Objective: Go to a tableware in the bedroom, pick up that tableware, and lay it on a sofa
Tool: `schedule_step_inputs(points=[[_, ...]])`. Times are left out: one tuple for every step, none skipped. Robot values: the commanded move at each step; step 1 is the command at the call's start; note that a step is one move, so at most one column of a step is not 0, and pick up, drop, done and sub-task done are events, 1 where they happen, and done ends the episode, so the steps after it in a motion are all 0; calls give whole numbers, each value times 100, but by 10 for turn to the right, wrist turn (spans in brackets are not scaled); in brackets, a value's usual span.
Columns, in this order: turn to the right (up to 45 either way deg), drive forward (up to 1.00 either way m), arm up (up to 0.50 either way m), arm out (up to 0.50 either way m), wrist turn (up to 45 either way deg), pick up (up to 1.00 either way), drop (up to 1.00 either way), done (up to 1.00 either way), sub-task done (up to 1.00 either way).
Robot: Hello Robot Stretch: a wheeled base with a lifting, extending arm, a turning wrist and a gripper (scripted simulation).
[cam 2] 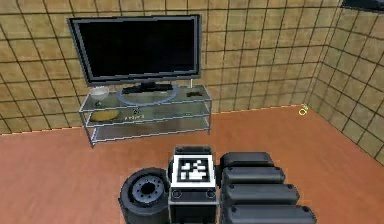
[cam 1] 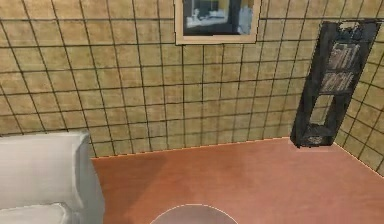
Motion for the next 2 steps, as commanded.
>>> schedule_step_inputs(points=[[-150, 0, 0, 0, 0, 0, 0, 0, 0], [60, 0, 0, 0, 0, 0, 0, 0, 0]])
